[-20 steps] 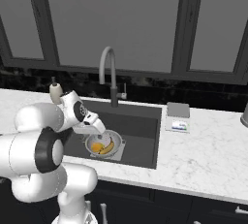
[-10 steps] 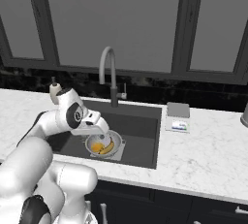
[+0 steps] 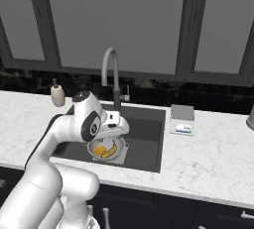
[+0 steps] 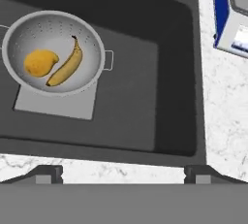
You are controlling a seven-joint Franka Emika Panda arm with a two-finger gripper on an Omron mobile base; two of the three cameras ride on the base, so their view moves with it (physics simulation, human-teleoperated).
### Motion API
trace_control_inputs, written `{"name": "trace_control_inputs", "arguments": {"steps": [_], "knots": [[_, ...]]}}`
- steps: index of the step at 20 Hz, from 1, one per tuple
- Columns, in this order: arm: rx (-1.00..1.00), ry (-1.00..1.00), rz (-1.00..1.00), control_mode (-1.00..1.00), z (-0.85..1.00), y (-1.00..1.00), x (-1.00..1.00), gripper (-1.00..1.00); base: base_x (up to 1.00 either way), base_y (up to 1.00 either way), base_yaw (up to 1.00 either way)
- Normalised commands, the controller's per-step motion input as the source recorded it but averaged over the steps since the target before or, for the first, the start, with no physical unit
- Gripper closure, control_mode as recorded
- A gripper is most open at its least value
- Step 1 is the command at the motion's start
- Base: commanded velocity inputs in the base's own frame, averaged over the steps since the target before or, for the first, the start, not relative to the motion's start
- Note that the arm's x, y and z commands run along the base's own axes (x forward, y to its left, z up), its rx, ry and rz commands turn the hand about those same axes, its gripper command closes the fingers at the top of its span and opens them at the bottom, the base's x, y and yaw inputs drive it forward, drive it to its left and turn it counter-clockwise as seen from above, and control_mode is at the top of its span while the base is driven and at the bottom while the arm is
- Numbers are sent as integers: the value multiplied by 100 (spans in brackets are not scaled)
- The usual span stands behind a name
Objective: Put the colander in the sink, put the mango, banana in the colander, and turn on the sink faucet and pour water over the colander.
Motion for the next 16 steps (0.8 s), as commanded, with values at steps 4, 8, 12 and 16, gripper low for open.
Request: {"name": "trace_control_inputs", "arguments": {"steps": [4,8,12,16], "knots": [[18,0,31,-100,26,-57,14,-100,0,0,0],[27,0,37,-100,22,-50,32,-100,0,0,0],[31,-2,42,-100,17,-43,64,-100,0,0,0],[33,-14,41,-100,20,-22,67,-100,0,0,0]]}}
